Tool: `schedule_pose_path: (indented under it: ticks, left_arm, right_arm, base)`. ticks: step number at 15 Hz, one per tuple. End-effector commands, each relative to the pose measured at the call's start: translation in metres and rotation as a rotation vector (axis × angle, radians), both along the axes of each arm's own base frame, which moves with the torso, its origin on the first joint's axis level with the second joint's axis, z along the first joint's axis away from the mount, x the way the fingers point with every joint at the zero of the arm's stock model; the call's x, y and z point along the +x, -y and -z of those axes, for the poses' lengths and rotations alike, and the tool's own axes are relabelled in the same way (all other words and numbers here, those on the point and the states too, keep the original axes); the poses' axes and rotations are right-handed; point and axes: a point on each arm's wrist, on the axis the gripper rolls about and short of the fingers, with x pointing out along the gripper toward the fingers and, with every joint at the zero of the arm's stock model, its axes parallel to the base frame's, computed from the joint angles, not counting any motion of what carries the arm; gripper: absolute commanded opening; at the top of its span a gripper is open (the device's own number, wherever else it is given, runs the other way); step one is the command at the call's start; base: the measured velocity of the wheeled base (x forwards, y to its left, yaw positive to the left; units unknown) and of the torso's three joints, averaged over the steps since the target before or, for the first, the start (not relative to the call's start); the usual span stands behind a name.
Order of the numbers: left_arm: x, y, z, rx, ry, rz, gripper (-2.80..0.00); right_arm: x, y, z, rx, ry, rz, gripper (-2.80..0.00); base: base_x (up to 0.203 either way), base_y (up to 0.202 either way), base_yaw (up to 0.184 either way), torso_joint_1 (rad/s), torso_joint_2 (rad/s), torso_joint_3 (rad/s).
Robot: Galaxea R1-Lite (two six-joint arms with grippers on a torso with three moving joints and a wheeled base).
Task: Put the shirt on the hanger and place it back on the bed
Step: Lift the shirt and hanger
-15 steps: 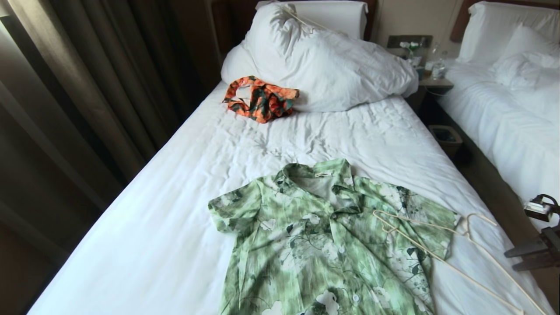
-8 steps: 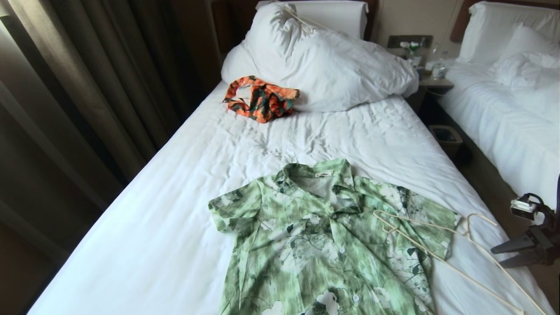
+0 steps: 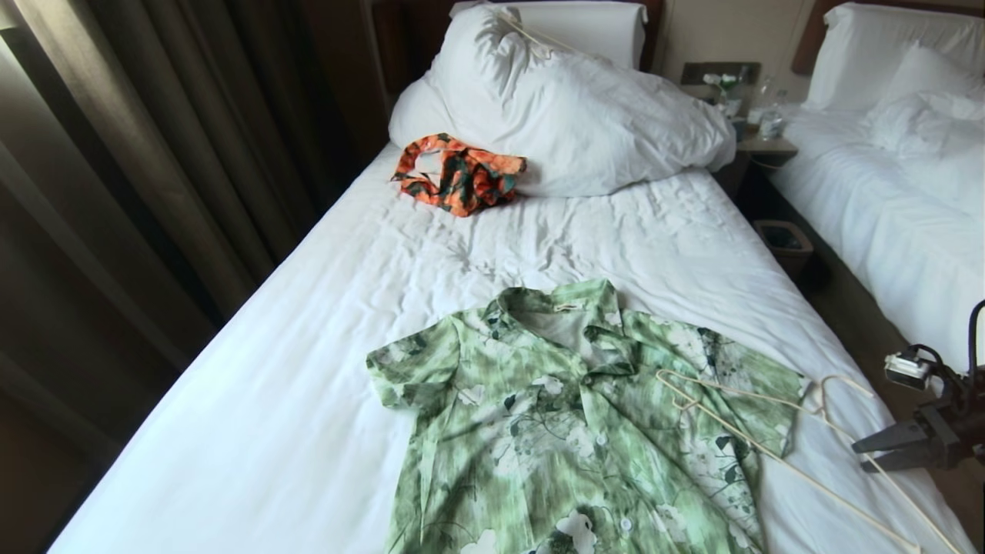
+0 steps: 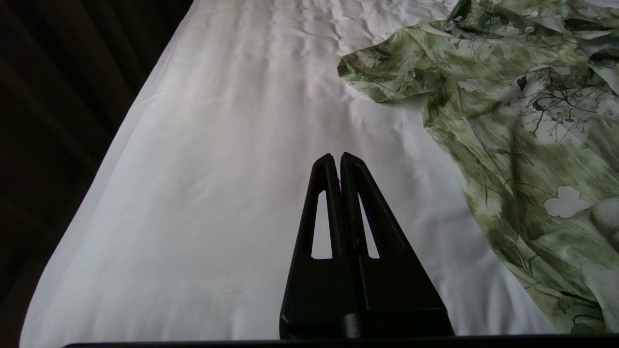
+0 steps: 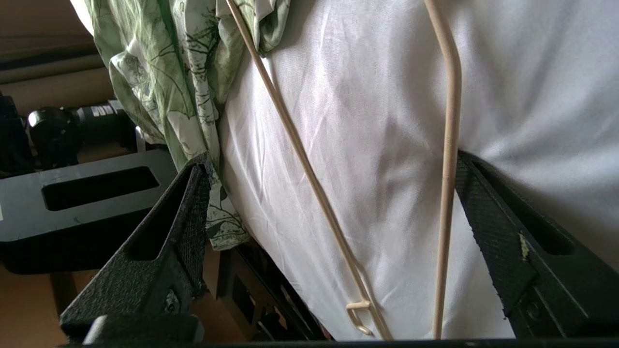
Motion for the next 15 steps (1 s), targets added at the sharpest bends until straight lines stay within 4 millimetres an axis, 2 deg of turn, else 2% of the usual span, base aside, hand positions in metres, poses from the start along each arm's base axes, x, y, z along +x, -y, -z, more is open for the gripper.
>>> schedule_pose_path:
  ticks: [1, 5, 10, 15]
  left_arm:
    - [0.0, 0.0, 0.0, 0.0, 0.001, 0.0, -2.8]
    - [0.0, 0.0, 0.0, 0.0, 0.001, 0.0, -2.8]
    - [0.0, 0.0, 0.0, 0.0, 0.002, 0.0, -2.8]
    - [0.0, 0.0, 0.0, 0.0, 0.001, 0.0, -2.8]
  right_arm:
    - [0.001, -0.006, 0.0, 0.012, 0.0, -0.016, 0.0]
    - [0.004, -0.018, -0.001, 0.026, -0.005, -0.044, 0.0]
    - [0.001, -0.016, -0.003, 0.012, -0.006, -0.037, 0.0]
    - [0.0, -0.022, 0.007, -0.017, 0.02, -0.052, 0.0]
  base:
    - [0.0, 0.0, 0.0, 0.0, 0.0, 0.0]
    - [0.0, 0.0, 0.0, 0.0, 0.0, 0.0]
    - [0.0, 0.0, 0.0, 0.0, 0.0, 0.0]
    - [0.0, 0.0, 0.0, 0.0, 0.0, 0.0]
